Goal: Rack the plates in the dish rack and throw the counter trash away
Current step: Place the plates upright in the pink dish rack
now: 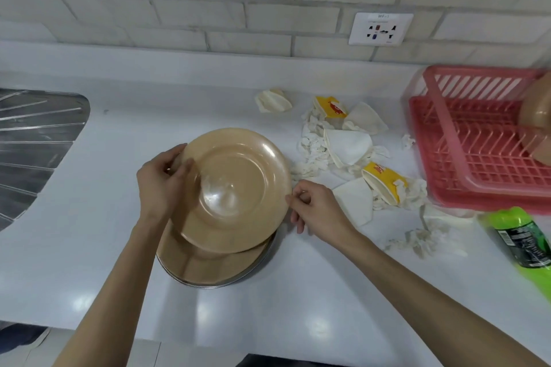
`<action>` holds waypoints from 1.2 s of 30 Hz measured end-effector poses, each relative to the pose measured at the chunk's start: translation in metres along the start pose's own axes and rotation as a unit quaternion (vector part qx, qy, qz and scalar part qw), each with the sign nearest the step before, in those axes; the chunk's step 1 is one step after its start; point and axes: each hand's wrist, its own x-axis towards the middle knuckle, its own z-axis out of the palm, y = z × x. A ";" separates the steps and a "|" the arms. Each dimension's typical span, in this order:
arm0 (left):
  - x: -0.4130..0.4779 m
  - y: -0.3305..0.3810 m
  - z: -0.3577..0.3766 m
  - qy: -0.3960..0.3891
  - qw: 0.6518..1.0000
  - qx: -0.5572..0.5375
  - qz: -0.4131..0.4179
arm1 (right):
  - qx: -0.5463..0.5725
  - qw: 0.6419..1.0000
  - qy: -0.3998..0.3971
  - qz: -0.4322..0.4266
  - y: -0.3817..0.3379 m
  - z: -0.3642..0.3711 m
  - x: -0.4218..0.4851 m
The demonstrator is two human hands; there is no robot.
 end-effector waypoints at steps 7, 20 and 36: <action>-0.005 0.034 0.036 -0.073 0.996 -0.015 0.044 | 0.054 0.994 0.087 -0.021 -0.005 -0.050 -0.006; -0.049 0.096 0.146 -0.174 0.978 -0.102 0.056 | 0.045 0.977 0.201 -0.062 0.002 -0.176 -0.043; -0.116 0.194 0.287 -0.235 0.951 -0.197 0.028 | -0.071 0.945 0.305 -0.094 0.014 -0.338 -0.092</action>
